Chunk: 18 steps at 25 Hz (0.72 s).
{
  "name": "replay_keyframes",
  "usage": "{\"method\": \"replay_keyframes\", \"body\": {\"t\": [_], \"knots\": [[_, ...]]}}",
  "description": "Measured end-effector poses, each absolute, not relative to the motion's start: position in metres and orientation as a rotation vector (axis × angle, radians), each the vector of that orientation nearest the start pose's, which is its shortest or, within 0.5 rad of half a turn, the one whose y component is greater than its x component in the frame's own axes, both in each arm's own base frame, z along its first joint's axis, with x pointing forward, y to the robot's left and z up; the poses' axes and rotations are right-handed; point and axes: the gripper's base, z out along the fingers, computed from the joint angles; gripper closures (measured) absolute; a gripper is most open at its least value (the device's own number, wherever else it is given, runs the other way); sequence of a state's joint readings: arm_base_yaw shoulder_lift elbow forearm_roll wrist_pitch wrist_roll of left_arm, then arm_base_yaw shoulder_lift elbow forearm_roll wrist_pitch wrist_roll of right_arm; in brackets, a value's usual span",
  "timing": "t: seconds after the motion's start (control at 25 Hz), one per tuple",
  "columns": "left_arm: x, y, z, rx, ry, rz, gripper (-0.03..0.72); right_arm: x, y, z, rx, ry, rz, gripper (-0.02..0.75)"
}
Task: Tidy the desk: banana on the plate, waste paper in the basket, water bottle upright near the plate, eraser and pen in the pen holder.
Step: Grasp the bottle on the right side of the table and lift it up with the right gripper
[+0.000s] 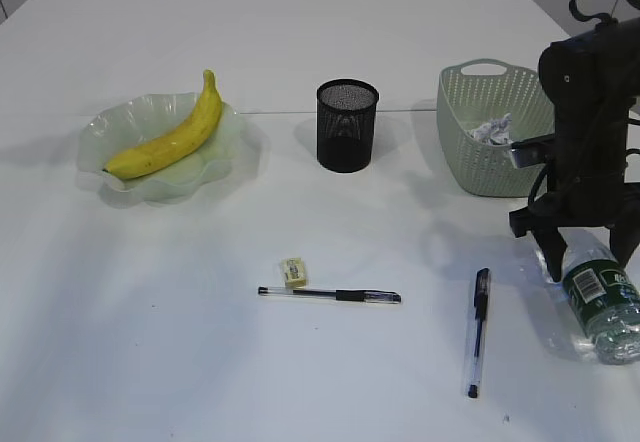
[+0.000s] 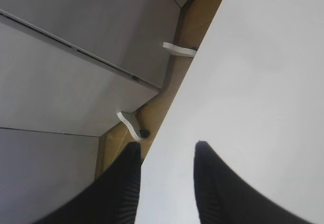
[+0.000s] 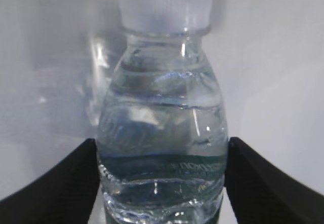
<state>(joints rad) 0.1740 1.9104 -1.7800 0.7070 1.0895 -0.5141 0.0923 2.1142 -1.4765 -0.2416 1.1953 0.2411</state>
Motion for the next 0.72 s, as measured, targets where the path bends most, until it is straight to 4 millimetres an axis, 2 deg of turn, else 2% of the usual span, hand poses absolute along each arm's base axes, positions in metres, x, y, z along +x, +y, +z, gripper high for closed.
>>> {"method": "replay_keyframes", "body": {"t": [0.12, 0.36, 0.72], "knots": [[0.4059, 0.1246, 0.3244, -0.609, 2.420, 0.800, 0.446, 0.3898, 0.0160, 0.1447, 0.068, 3.253, -0.391, 0.198], [0.4057, 0.1247, 0.3244, -0.609, 2.421, 0.803, 0.446, 0.3900, 0.0166, 0.1446, 0.075, 3.251, -0.380, 0.367], [0.4055, 0.1247, 0.3244, -0.610, 2.423, 0.804, 0.446, 0.3894, 0.0165, 0.1447, 0.080, 3.257, -0.384, 0.384]]}}
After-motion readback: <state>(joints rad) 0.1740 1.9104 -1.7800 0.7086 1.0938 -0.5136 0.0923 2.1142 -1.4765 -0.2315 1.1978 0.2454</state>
